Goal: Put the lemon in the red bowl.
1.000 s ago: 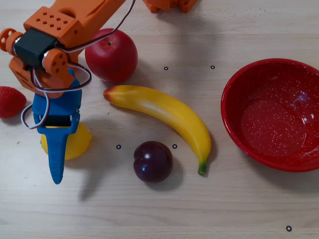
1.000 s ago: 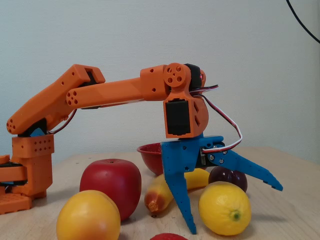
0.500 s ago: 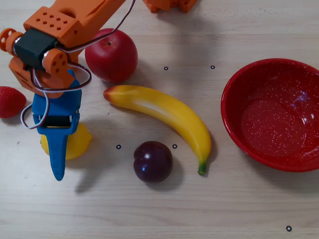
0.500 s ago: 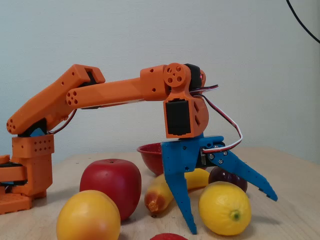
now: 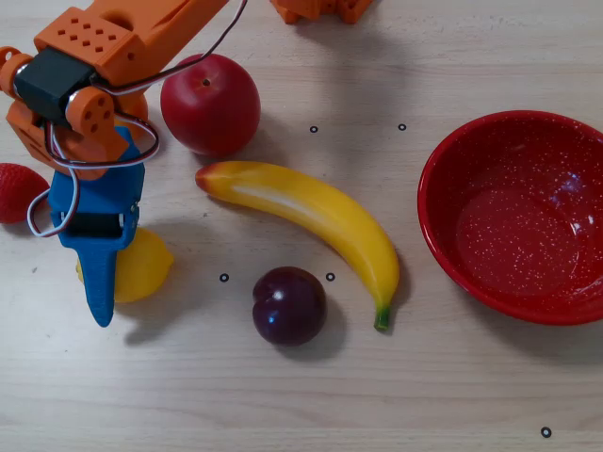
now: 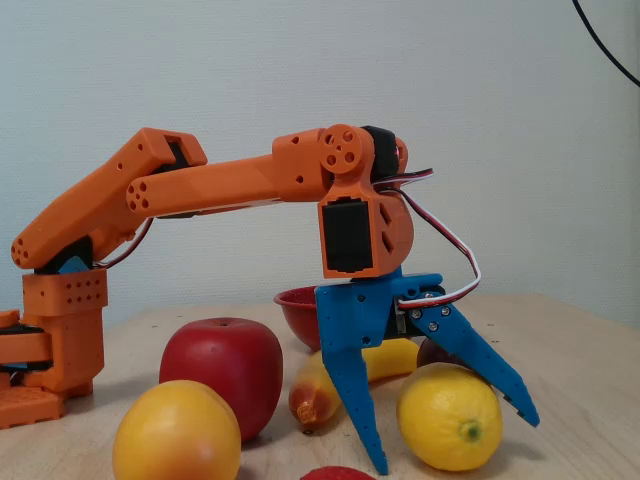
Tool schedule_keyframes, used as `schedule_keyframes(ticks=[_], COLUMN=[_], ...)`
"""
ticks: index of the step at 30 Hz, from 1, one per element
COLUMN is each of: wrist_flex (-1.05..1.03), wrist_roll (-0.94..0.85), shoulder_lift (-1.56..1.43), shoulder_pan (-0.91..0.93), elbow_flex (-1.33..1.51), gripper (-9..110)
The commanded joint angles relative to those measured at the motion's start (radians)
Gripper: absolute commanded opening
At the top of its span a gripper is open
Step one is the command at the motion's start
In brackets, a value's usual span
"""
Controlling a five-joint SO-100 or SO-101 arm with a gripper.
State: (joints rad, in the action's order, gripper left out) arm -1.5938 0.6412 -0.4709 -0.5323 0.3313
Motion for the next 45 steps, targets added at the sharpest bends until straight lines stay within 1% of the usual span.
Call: schedule_keyframes(ticks=[1, 17, 25, 42, 44, 45], wrist_flex=[0.0, 0.028, 0.032, 0.028, 0.025, 0.02], wrist_roll=[-0.002, -0.023, -0.02, 0.002, 0.005, 0.011], shoulder_lift=[-0.06, -0.058, -0.051, -0.051, -0.051, -0.051], shoulder_pan=[-0.04, 0.002, 0.006, 0.015, 0.014, 0.014], elbow_flex=[-0.051, -0.035, -0.035, -0.041, -0.043, -0.043], gripper=[45, 46, 44, 31, 28, 24])
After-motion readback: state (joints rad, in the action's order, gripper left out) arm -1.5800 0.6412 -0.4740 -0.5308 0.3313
